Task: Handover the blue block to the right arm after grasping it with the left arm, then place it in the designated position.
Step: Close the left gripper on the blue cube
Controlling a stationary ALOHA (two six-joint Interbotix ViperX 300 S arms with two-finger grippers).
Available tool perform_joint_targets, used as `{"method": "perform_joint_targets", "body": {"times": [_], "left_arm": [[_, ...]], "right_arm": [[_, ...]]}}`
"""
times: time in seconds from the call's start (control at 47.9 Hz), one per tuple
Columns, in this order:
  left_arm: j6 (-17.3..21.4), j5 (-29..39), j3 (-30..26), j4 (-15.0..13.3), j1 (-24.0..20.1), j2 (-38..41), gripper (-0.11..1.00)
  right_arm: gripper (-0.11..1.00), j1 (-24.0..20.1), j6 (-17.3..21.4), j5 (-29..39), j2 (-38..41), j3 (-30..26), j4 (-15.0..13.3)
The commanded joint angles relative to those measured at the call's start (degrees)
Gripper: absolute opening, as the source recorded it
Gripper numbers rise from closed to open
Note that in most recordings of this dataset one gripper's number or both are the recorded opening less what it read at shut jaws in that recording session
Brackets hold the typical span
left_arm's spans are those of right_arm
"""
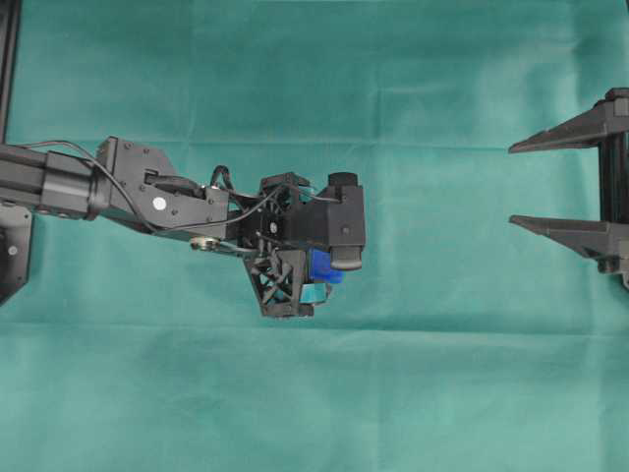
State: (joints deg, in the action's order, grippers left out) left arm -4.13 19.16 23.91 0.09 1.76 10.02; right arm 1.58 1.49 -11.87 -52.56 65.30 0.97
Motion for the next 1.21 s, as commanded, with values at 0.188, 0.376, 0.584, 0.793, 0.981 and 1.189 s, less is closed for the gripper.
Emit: {"method": "perform_joint_targets", "body": {"times": [0.188, 0.376, 0.584, 0.793, 0.981, 1.189], "left_arm": [[0.1, -3.0, -0.2, 0.1, -0.4, 2.1, 1.0], [0.1, -4.7, -0.2, 0.1, -0.4, 4.0, 1.0], [0.1, -4.6, -0.3, 0.1, -0.5, 4.2, 0.99], [0.3, -4.1, -0.2, 0.1, -0.4, 4.2, 0.65], [0.4, -4.1, -0.2, 0.1, -0.4, 4.2, 0.47], [0.4, -4.0, -0.1, 0.1, -0.4, 4.0, 0.47]], "right_arm": [[0.95, 0.0, 0.0, -0.3, 0.6, -1.2, -0.1], [0.95, 0.0, -0.1, -0.4, 0.7, -1.2, -0.1], [0.95, 0.0, -0.1, -0.4, 0.7, -1.2, -0.1], [0.95, 0.1, -0.1, -0.5, 0.7, -1.2, -0.1], [0.95, 0.1, -0.1, -0.5, 0.7, -1.3, -0.1], [0.95, 0.0, -0.1, -0.5, 0.7, -1.3, -0.1]]}}
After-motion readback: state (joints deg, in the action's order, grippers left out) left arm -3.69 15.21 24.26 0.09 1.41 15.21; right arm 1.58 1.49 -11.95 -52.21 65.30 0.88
